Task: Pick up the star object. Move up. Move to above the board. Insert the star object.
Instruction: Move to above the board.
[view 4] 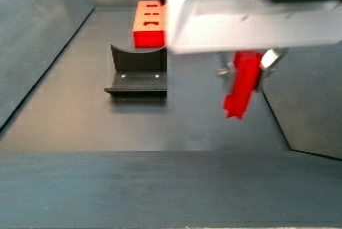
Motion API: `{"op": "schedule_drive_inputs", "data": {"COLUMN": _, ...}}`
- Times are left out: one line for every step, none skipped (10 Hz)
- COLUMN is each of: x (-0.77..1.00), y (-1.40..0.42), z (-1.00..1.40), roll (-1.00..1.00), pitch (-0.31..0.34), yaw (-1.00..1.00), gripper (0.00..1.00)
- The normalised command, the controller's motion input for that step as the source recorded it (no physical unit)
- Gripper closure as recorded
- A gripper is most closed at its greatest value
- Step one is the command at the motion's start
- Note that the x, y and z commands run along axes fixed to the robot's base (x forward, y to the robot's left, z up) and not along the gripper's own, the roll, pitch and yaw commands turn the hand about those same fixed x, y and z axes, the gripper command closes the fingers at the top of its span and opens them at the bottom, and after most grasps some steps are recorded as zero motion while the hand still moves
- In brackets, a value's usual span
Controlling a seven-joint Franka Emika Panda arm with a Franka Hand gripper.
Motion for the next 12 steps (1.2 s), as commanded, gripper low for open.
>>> {"op": "schedule_drive_inputs", "data": {"x": -0.36, "y": 0.05, "z": 1.0, "roll": 0.2, "pitch": -0.018, "yaw": 0.11, "gripper": 1.0}}
{"op": "schedule_drive_inputs", "data": {"x": -0.34, "y": 0.04, "z": 1.0, "roll": 0.16, "pitch": 0.004, "yaw": 0.06, "gripper": 1.0}}
{"op": "schedule_drive_inputs", "data": {"x": -0.31, "y": 0.04, "z": 1.0, "roll": 0.12, "pitch": 0.039, "yaw": 0.03, "gripper": 1.0}}
{"op": "schedule_drive_inputs", "data": {"x": -0.3, "y": 0.04, "z": 1.0, "roll": 0.12, "pitch": 0.046, "yaw": 0.02, "gripper": 1.0}}
{"op": "schedule_drive_inputs", "data": {"x": -0.28, "y": 0.02, "z": 1.0, "roll": 0.12, "pitch": 0.04, "yaw": 0.02, "gripper": 1.0}}
{"op": "schedule_drive_inputs", "data": {"x": -0.27, "y": 0.02, "z": 1.0, "roll": 0.13, "pitch": 0.035, "yaw": 0.02, "gripper": 1.0}}
{"op": "schedule_drive_inputs", "data": {"x": -0.25, "y": 0.01, "z": 1.0, "roll": 0.13, "pitch": 0.029, "yaw": 0.03, "gripper": 1.0}}
{"op": "schedule_drive_inputs", "data": {"x": -0.24, "y": 0.01, "z": 1.0, "roll": 0.13, "pitch": 0.027, "yaw": 0.03, "gripper": 1.0}}
{"op": "schedule_drive_inputs", "data": {"x": -0.22, "y": 0.01, "z": 1.0, "roll": 0.11, "pitch": 0.019, "yaw": 0.02, "gripper": 1.0}}
{"op": "schedule_drive_inputs", "data": {"x": -0.22, "y": 0.01, "z": 1.0, "roll": 0.11, "pitch": 0.018, "yaw": 0.03, "gripper": 1.0}}
{"op": "schedule_drive_inputs", "data": {"x": -0.2, "y": 0.0, "z": 1.0, "roll": 0.1, "pitch": 0.023, "yaw": 0.02, "gripper": 1.0}}
{"op": "schedule_drive_inputs", "data": {"x": -0.16, "y": 0.0, "z": 0.93, "roll": 0.08, "pitch": 0.036, "yaw": 0.02, "gripper": 1.0}}
